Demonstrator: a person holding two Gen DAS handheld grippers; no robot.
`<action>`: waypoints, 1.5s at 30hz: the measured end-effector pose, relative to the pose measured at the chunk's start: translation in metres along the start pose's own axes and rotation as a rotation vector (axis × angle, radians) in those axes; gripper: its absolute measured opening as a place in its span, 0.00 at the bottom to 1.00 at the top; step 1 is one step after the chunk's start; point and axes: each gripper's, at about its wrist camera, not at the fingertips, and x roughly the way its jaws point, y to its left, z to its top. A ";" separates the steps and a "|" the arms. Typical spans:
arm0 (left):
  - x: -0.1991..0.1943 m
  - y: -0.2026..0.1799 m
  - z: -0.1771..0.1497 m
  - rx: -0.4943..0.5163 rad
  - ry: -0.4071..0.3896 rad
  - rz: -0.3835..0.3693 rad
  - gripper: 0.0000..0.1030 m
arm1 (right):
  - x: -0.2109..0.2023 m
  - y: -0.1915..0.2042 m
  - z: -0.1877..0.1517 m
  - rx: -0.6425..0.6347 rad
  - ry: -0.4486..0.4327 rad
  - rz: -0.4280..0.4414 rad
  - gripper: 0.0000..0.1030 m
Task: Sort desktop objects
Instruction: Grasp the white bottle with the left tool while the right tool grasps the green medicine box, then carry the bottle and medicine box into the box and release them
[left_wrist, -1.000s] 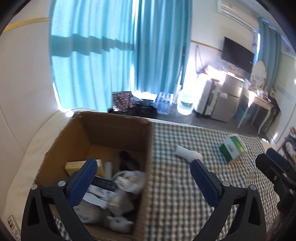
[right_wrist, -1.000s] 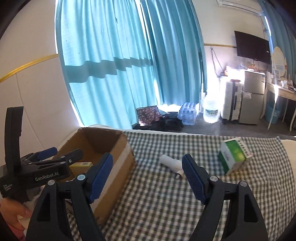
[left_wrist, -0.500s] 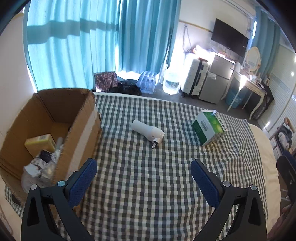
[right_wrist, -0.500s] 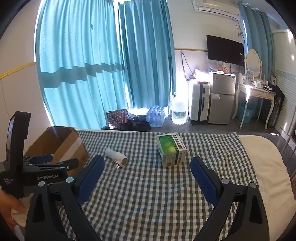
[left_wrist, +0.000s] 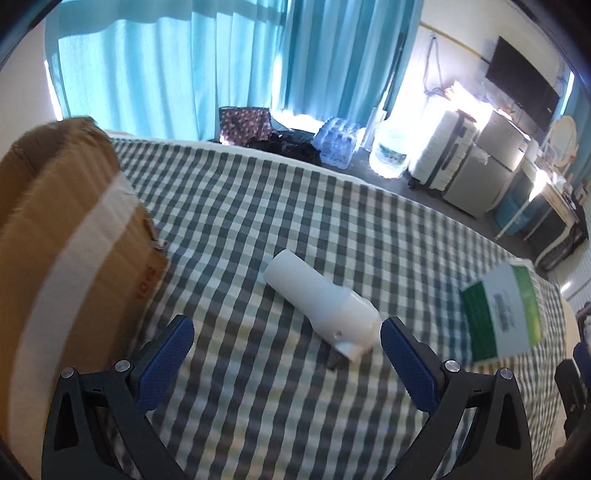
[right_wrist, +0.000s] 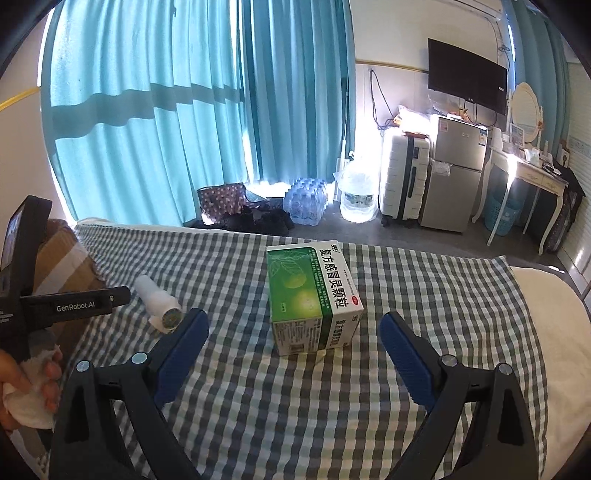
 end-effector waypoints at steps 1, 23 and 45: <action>0.009 -0.001 0.002 -0.014 0.008 0.005 1.00 | 0.010 -0.003 0.001 -0.009 0.010 -0.005 0.92; 0.027 -0.011 0.000 -0.002 -0.016 -0.004 0.35 | 0.048 -0.015 -0.011 0.042 0.046 -0.007 0.75; -0.044 -0.023 -0.064 0.158 -0.147 -0.037 0.34 | -0.105 0.030 -0.008 0.024 -0.039 -0.057 0.76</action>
